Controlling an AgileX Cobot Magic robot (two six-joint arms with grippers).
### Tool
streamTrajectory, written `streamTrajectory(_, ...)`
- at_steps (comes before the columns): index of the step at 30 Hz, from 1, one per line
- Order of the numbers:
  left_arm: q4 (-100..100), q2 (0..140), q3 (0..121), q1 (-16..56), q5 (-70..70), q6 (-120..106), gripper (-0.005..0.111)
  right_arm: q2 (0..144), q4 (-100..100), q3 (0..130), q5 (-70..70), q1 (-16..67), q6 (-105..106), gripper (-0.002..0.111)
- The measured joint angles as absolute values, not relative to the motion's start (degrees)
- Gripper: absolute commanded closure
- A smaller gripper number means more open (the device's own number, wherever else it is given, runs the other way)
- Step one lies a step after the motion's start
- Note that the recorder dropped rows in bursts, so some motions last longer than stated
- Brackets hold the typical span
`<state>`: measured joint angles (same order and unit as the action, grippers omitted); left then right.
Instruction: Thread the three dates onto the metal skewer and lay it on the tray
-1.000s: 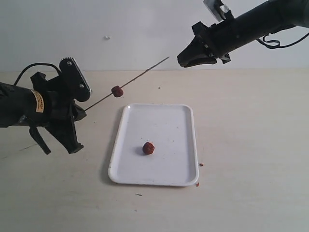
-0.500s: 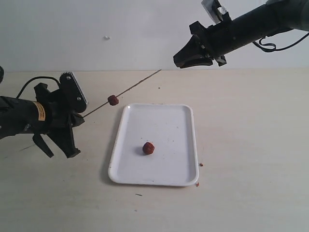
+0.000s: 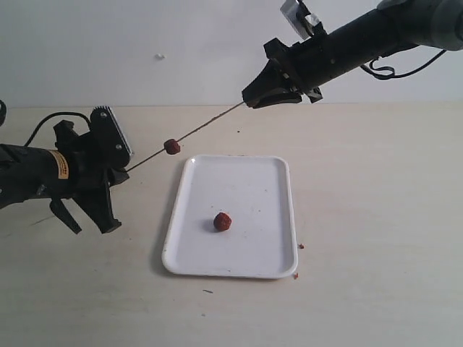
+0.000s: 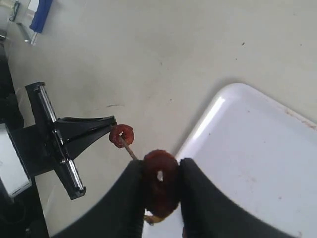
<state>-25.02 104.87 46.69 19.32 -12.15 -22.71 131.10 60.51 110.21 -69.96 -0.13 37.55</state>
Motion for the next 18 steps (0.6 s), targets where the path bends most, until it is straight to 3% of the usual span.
streamTrajectory(3, -25.0, 104.9, 46.7, 19.3, -12.0, -22.7, 0.107, 131.1, 60.5, 110.2, -70.0, -0.1, 37.5, 0.091)
streamTrajectory(18, -25.0, 104.9, 46.7, 19.3, -11.3, -22.7, 0.107, 131.1, 60.8, 110.2, -70.0, -0.1, 37.5, 0.087)
